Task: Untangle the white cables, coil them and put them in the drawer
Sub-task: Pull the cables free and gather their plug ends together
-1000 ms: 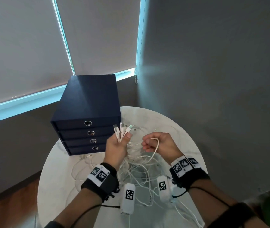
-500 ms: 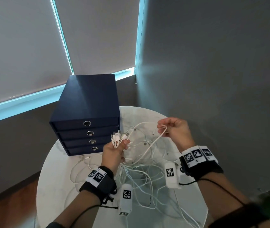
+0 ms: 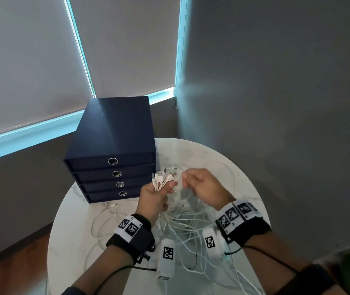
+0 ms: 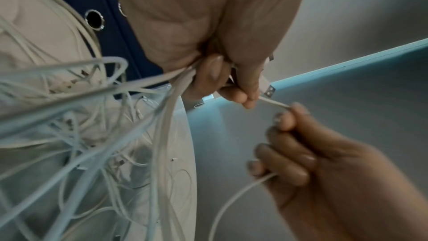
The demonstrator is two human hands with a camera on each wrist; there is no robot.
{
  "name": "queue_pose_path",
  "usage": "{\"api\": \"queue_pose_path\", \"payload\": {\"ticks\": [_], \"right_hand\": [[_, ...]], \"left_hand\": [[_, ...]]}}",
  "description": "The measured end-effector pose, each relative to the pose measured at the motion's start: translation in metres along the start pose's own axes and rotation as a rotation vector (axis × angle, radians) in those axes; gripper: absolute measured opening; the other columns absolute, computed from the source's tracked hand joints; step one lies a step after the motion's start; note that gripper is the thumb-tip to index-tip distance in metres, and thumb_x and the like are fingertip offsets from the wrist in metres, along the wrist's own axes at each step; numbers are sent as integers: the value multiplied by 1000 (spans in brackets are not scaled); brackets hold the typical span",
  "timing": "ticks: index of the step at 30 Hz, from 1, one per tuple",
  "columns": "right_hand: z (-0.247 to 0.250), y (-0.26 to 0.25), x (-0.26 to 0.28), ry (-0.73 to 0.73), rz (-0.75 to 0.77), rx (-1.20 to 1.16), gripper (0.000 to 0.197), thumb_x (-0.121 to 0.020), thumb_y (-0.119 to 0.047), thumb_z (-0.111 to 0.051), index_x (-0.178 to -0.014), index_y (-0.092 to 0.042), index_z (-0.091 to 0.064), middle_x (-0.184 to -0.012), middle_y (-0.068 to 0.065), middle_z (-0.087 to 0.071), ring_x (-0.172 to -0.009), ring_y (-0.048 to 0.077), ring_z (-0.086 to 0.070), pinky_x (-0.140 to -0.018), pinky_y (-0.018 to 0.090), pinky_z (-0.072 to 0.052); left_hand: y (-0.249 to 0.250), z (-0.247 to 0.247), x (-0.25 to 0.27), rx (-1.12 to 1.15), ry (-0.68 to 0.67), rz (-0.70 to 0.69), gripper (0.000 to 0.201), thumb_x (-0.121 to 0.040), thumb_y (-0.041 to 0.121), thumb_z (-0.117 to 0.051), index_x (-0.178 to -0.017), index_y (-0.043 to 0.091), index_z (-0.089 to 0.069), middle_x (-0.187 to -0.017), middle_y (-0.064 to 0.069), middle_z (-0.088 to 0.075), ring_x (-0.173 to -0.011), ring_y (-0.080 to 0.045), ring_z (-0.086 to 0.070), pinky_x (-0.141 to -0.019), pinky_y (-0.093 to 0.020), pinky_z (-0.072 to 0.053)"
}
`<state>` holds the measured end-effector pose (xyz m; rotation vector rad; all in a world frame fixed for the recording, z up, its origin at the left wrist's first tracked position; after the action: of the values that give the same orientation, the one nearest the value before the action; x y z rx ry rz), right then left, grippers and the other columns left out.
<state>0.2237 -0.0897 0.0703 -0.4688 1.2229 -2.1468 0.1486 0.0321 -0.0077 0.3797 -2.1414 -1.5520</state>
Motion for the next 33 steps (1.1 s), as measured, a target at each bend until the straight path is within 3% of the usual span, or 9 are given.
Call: {"api": "queue_pose_path", "payload": {"ticks": [4, 7, 11, 13, 15, 18, 22, 25, 33], "right_hand": [[78, -29, -10, 426, 97, -408, 33, -95, -7, -46, -64, -12, -57, -45, -8, -45, -41, 9, -37, -45, 22, -33], [129, -36, -5, 672, 152, -658, 37, -100, -8, -46, -64, -12, -55, -52, -1, -43, -41, 6, -33, -42, 21, -31], [151, -20, 7, 815, 71, -427, 35, -91, -16, -52, -57, -20, -59, -56, 3, -50, -47, 14, -43, -51, 30, -36], [145, -6, -1, 696, -107, 54, 23, -86, -16, -51, -69, -19, -67, -78, 9, -66, -74, 27, -63, -69, 35, -47], [126, 5, -5, 502, -244, 537, 27, -88, -13, -49, -109, -14, -66, -118, 17, -59, -111, 37, -55, -94, 40, -46], [76, -10, -6, 264, -26, 666, 46, -92, -21, -52, -137, -15, -48, -137, 7, -47, -127, 28, -43, -109, 42, -37], [-7, 0, 1, -191, -19, 485, 25, -97, -35, -51, -97, -18, -69, -93, -2, -69, -83, 15, -65, -82, 38, -54], [-14, 2, 2, -150, -18, 295, 25, -96, -21, -53, -77, -15, -68, -64, -9, -63, -58, 4, -56, -68, 31, -51], [28, -36, -12, 87, 70, -16, 33, -93, -13, -57, -62, -19, -65, -61, -7, -62, -53, 13, -49, -59, 28, -44]], "left_hand": [[-15, 16, 0, 72, 6, 51, 28, -91, 15, -69, -104, -9, -67, -61, 5, -59, -41, -6, -26, -39, -18, -24], [-20, 22, 0, 70, 17, 84, 25, -91, 14, -69, -105, -6, -69, -67, 1, -60, -43, -7, -24, -41, -19, -20], [-14, 20, -1, 6, 56, 86, 17, -91, 12, -69, -98, -4, -71, -65, -1, -57, -40, -8, -25, -40, -18, -22], [-12, 19, -2, -39, 71, 80, 12, -90, 11, -71, -90, 0, -70, -64, -4, -57, -38, -8, -27, -39, -18, -25], [-11, 15, -2, -103, 63, 72, 18, -89, 14, -73, -85, -3, -69, -65, -9, -55, -38, -9, -27, -39, -18, -26], [-8, 4, -2, -150, 30, 50, 30, -88, 17, -74, -81, -10, -64, -63, -13, -46, -39, -12, -25, -42, -19, -24], [3, -9, -1, -212, -16, 2, 23, -91, 16, -71, -78, -2, -64, -42, 9, -45, -35, -9, -29, -40, -21, -28], [2, -3, 0, -174, -21, -13, 19, -90, 14, -71, -83, -3, -67, -45, 7, -47, -36, -9, -30, -39, -20, -28], [18, 8, 3, -249, -16, -107, 8, -87, -1, -70, -91, 6, -69, -42, 17, -54, -36, 5, -45, -40, -8, -35]]}}
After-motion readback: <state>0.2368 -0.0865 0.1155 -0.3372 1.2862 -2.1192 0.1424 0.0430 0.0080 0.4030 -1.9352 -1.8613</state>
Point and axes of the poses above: each hand's wrist, its own x-axis away from the middle knuckle, its own z-axis out of the back of the hand, y = z × x, the point moved 10 cm from there along -x, towards the middle knuckle
